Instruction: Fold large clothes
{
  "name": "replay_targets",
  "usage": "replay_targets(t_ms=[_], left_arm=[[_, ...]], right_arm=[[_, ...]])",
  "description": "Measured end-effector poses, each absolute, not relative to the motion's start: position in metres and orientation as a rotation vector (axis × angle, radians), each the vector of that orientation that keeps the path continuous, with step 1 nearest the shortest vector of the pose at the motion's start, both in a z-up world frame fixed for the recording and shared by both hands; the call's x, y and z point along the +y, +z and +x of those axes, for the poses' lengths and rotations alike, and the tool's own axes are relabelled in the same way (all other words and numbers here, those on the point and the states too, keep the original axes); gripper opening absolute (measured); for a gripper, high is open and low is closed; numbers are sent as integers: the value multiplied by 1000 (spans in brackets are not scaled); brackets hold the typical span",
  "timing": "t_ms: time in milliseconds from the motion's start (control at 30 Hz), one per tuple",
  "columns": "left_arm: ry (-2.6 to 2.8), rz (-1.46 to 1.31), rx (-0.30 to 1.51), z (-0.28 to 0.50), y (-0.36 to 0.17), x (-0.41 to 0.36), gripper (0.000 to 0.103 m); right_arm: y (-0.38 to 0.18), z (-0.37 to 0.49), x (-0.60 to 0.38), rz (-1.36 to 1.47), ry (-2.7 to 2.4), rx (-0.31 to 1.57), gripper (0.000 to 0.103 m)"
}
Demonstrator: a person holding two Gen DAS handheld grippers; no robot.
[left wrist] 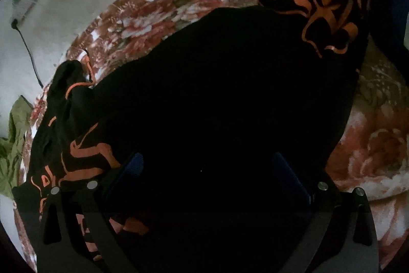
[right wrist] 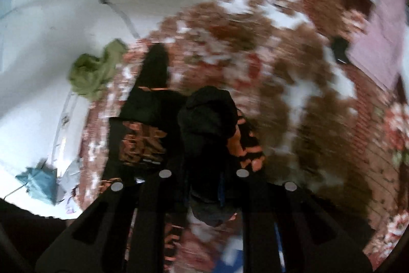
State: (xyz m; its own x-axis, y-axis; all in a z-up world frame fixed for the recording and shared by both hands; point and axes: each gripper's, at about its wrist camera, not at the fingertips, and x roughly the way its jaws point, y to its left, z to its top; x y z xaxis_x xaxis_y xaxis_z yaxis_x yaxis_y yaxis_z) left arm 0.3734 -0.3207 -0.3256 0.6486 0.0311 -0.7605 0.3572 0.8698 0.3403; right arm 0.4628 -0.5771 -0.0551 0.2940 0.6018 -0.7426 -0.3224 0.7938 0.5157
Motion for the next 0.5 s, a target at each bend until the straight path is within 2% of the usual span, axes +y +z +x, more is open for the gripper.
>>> replay_targets(t_ms=[133, 267, 500], left_arm=[[-158, 498, 830, 372, -327, -325, 99], [-186, 430, 877, 372, -307, -314, 98], [-102, 302, 766, 325, -237, -213, 98]], right_arm=[[-30, 454, -508, 260, 694, 1085, 16], [-24, 448, -450, 241, 728, 1103, 15], [-20, 441, -342, 262, 821, 1100, 15]])
